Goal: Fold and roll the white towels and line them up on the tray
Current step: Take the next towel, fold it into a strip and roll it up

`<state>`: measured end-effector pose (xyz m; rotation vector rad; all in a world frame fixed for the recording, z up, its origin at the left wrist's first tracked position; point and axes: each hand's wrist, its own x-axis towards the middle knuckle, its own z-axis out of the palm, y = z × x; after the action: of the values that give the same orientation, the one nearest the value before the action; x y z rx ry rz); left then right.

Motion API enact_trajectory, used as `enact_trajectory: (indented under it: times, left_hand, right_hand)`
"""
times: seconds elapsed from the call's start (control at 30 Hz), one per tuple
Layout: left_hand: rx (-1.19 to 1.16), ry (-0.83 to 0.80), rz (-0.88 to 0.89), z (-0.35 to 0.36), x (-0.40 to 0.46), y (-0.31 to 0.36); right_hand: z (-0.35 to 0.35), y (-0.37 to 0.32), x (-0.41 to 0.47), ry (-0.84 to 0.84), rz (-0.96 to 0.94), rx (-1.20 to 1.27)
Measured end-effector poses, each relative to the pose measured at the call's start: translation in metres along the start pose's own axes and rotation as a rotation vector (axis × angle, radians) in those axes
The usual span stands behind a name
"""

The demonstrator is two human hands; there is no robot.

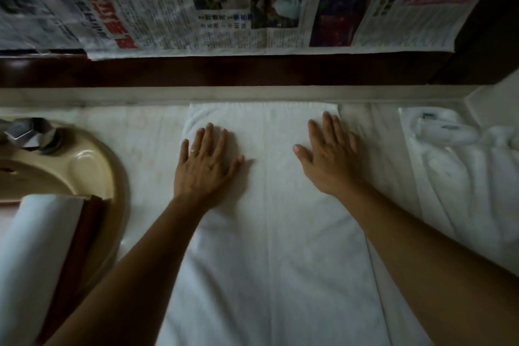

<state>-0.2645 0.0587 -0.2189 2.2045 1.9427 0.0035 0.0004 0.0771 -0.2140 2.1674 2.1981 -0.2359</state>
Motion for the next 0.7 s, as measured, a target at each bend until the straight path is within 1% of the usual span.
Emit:
enact_trajectory:
  times: [0.07,0.17,0.23,0.33,0.4,0.47,0.57,0.7]
  left_hand:
    - [-0.035,0.015,0.012,-0.001,-0.029,0.021]
    - [-0.020,-0.058,0.036,0.006,-0.083,0.023]
    - [-0.014,-0.086,0.039,0.012,-0.092,0.012]
    - [-0.010,-0.065,0.042,0.012,-0.083,0.010]
    - [-0.004,-0.045,0.028,0.009,-0.094,0.017]
    - [-0.028,-0.010,0.029,0.011,-0.130,0.023]
    - [-0.014,-0.071,0.066,0.022,-0.181,0.019]
    - [0.001,-0.091,0.082,0.021,-0.176,0.005]
  right_hand:
    - [0.001,-0.016,-0.031,0.032,-0.014,0.049]
    - [0.015,-0.016,-0.086,0.006,-0.087,0.038]
    - [0.022,-0.002,-0.092,-0.006,-0.090,0.016]
    - [0.020,0.005,-0.083,-0.036,-0.073,0.013]
    - [0.017,-0.006,-0.100,0.000,-0.060,0.040]
    - [0.022,-0.020,-0.140,0.051,-0.068,0.061]
    - [0.035,-0.021,-0.191,-0.004,-0.106,0.048]
    - [0.029,-0.007,-0.185,-0.029,-0.087,0.001]
